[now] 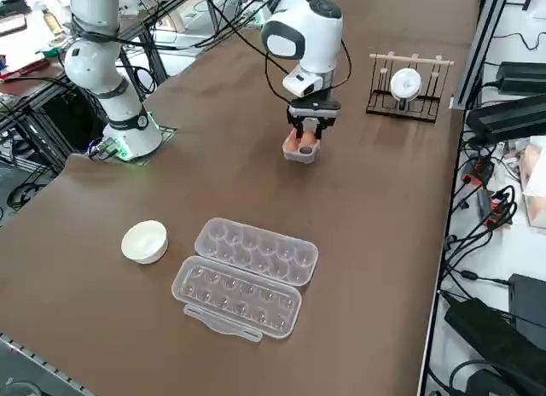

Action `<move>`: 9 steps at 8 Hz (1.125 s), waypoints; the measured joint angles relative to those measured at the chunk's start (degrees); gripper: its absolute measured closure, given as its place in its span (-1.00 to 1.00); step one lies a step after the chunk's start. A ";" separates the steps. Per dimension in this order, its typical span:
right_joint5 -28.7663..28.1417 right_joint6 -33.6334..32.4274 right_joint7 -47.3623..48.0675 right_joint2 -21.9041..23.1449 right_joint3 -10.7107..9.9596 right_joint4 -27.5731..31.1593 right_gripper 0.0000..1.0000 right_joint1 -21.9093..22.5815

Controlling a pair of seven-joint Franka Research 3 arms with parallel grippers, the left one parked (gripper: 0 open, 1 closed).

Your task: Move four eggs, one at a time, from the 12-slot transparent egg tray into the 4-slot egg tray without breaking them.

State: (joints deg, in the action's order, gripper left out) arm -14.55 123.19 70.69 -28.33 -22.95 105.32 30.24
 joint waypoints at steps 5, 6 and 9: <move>0.00 -0.02 0.07 -0.31 -0.12 0.00 -0.09 -0.06; 0.00 -0.02 0.07 -0.39 -0.12 -0.01 -0.09 -0.06; 0.00 -0.05 0.07 -1.59 -0.09 0.01 -0.09 0.12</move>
State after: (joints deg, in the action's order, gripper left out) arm -14.55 123.14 70.77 -29.92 -23.04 105.32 30.36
